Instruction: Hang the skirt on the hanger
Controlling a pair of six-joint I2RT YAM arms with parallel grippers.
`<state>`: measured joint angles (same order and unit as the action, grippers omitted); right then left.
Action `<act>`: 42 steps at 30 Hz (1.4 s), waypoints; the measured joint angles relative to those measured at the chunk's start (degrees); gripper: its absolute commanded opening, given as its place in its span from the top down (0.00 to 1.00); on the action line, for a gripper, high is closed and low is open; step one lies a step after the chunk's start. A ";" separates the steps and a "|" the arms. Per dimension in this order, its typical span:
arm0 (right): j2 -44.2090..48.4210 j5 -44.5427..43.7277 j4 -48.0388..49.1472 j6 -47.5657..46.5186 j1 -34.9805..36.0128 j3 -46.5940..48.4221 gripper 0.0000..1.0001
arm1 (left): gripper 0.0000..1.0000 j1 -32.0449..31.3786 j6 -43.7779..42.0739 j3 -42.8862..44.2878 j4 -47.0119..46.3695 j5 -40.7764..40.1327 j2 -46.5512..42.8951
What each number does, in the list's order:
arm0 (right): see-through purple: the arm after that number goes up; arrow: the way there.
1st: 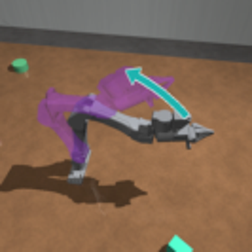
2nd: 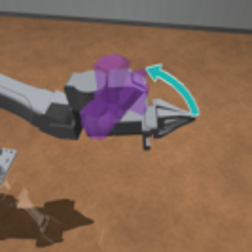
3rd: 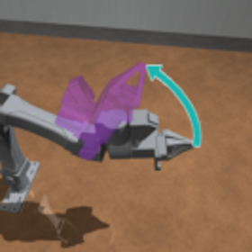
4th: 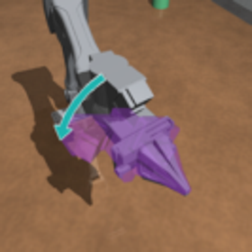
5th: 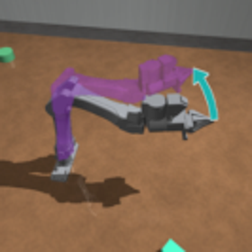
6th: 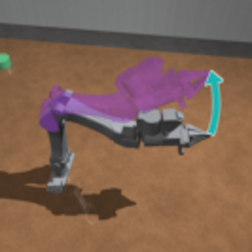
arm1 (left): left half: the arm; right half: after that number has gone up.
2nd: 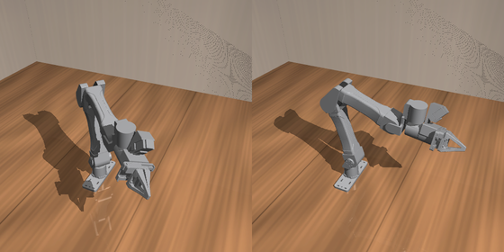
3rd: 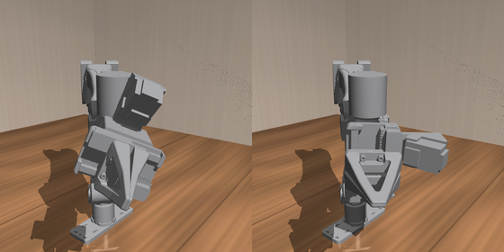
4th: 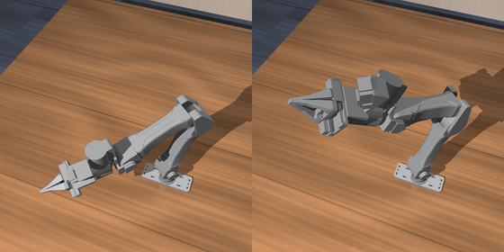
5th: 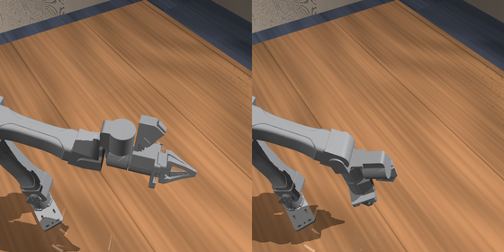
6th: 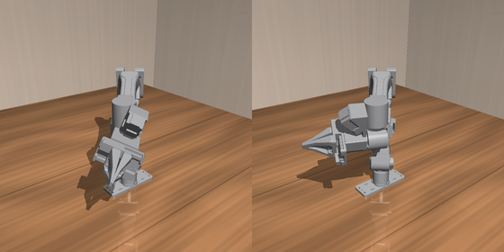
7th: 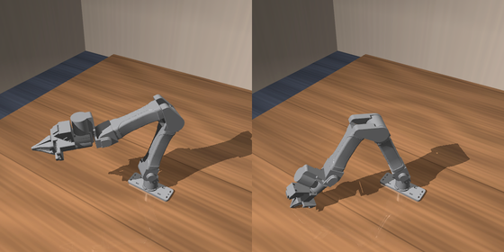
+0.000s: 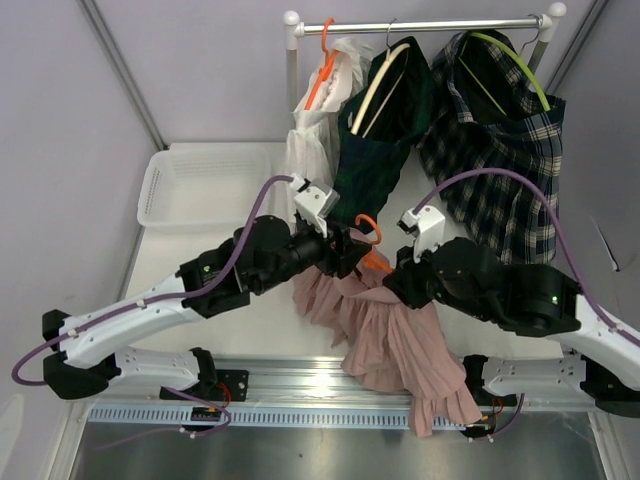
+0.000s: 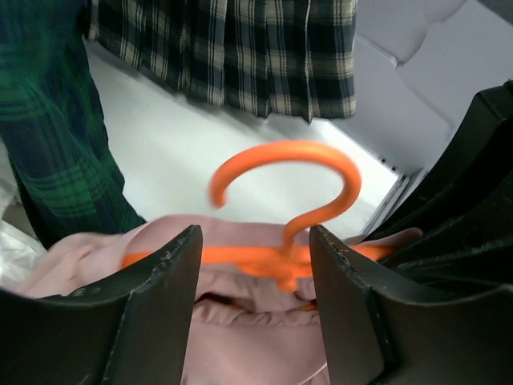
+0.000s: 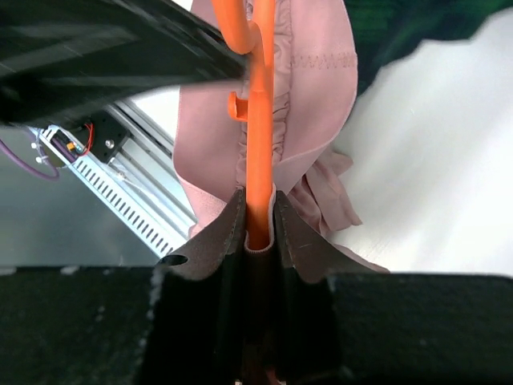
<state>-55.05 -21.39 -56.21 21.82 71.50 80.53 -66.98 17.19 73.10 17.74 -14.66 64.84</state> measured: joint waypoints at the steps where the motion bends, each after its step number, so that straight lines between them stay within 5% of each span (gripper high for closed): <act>1: -0.15 -0.48 -2.23 0.90 -0.11 1.51 1.00 | 0.38 0.00 0.22 0.59 0.00 -0.15 0.00; 13: -5.81 -8.17 -21.00 11.04 -9.14 15.37 1.00 | 0.36 0.39 1.49 5.20 0.79 -7.10 -1.81; 26: -14.53 -9.75 -23.71 6.75 -27.58 27.65 1.00 | 0.35 2.16 1.81 7.37 5.09 -8.09 -5.55; 42: -17.55 -11.13 -24.13 -0.57 -31.76 45.55 1.00 | 0.35 3.02 1.86 4.98 7.30 -3.58 -7.26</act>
<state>-72.60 -32.51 -80.34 21.26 39.75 126.08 -63.96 19.05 78.08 25.04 -18.24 57.58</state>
